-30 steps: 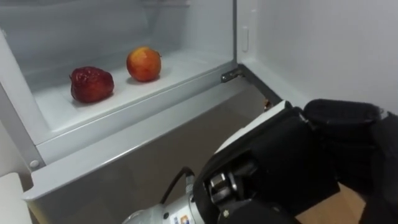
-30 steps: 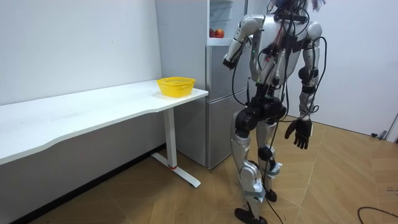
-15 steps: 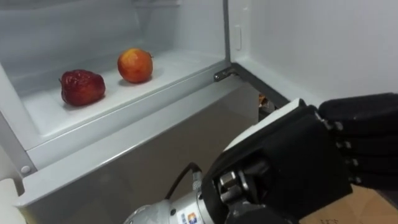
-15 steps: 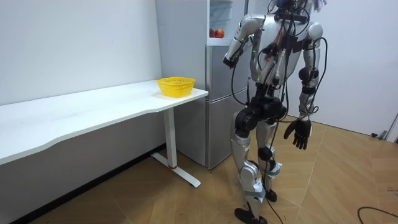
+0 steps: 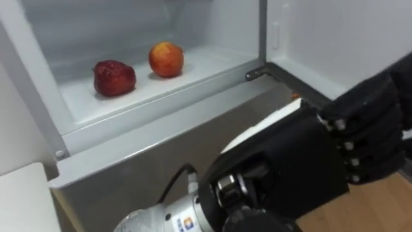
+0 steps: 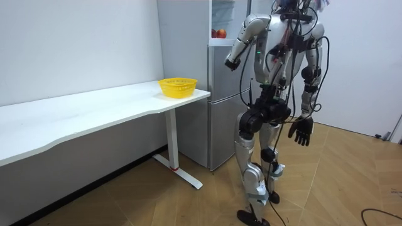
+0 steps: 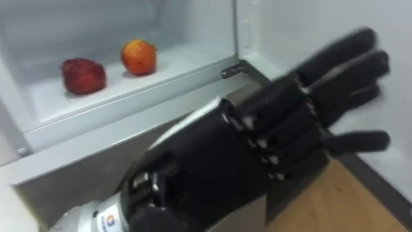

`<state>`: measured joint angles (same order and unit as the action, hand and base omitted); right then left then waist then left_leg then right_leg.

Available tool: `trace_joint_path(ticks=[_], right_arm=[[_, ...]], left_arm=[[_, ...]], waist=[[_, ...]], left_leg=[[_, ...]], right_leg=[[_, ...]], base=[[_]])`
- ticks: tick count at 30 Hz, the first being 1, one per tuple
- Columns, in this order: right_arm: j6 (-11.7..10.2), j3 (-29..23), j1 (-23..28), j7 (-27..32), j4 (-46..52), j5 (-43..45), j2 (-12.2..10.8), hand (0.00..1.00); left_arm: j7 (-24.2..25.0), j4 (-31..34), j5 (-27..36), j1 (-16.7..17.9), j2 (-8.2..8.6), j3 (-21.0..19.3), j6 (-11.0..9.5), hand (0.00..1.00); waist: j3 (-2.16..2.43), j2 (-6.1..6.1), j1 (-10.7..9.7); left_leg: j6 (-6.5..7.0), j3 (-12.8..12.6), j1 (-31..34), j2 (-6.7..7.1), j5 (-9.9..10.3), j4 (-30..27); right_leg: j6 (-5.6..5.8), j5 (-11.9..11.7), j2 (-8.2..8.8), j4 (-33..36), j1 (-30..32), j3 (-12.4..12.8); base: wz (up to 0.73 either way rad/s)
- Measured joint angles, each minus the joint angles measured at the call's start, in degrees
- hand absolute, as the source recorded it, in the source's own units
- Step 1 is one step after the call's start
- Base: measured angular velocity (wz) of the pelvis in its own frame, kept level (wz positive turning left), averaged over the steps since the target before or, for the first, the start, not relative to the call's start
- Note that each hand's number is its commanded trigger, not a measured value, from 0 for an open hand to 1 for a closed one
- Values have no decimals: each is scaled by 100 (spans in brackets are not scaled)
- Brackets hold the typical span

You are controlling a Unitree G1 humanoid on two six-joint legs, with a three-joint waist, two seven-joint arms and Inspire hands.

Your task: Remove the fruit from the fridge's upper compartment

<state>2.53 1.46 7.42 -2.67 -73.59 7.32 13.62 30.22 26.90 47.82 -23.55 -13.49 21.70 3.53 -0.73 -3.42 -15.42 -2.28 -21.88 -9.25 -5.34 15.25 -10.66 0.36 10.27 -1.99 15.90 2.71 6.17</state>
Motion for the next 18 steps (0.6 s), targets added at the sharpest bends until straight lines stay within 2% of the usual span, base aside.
trace_joint_path(ticks=[1,2,3,5,6,7,8,9,10,12,15,18], right_arm=[[1,-1,1,1,-5,3,-4,0],[6,-2,-36,1,-7,61,-16,0],[3,-23,-44,2,1,183,-34,0],[0,-58,-48,5,10,352,-54,0],[2,-61,-45,9,11,417,-54,0],[3,-59,-45,39,32,534,-54,0],[0,-57,-42,93,66,615,-62,0],[-4,-57,-43,124,71,646,-70,0],[-6,-56,-59,159,76,699,-94,0],[-10,-53,-50,211,72,816,-140,0],[-15,-49,15,312,48,879,-199,0],[-58,-52,39,344,8,919,-249,0]], left_arm=[[-10,29,-6,25,-28,-75,0,0],[-23,85,-13,90,-79,-250,1,0],[-41,210,-99,217,-101,-493,1,0],[-108,462,-142,534,-125,-827,-66,0],[-121,510,-166,619,-121,-897,-108,0],[-135,610,-319,766,-117,-1052,-137,0],[-154,699,-375,874,-117,-1211,-137,0],[-169,740,-373,920,-118,-1304,-144,0],[-236,851,-374,1068,-121,-1505,-174,0],[-370,920,-374,1290,-118,-1663,-257,0],[-655,930,-602,1716,-115,-2062,-327,0],[-896,928,-632,1847,-111,-2539,-402,0]], waist=[[7,10,29],[21,25,167],[40,51,325],[66,84,469],[70,97,497],[74,124,599],[81,146,761],[85,160,838],[97,188,965],[135,243,1091],[137,275,1384],[125,275,1525]], left_leg=[[-1,42,0,-2,-1,0],[-8,124,1,-5,-5,5],[-15,194,0,-6,-9,6],[-29,361,-1,-7,-20,5],[-29,417,-5,-6,-20,5],[-29,538,-1,-2,-20,4],[-29,581,0,2,-20,-3],[-29,605,5,2,-20,-6],[-29,679,15,3,-21,-6],[-29,833,13,9,-29,-8],[-26,1119,-41,28,-41,-17],[-35,1273,-38,29,-47,-29]], right_leg=[[-1,-1,6,1,-11,-31],[-7,-5,17,-2,-52,-109],[-14,-9,28,-10,-70,-168],[-16,-9,37,-45,-141,-248],[-16,-9,49,-73,-179,-307],[-16,-9,82,-130,-267,-442],[-15,-6,97,-131,-292,-509],[-15,-6,102,-134,-300,-528],[-15,-6,116,-160,-335,-599],[-15,-6,148,-260,-412,-769],[-10,-2,193,-392,-679,-1032],[-15,7,202,-430,-759,-1156]], base=[[38],[30],[25],[26],[52],[49],[39],[25],[33],[45],[44],[27]])
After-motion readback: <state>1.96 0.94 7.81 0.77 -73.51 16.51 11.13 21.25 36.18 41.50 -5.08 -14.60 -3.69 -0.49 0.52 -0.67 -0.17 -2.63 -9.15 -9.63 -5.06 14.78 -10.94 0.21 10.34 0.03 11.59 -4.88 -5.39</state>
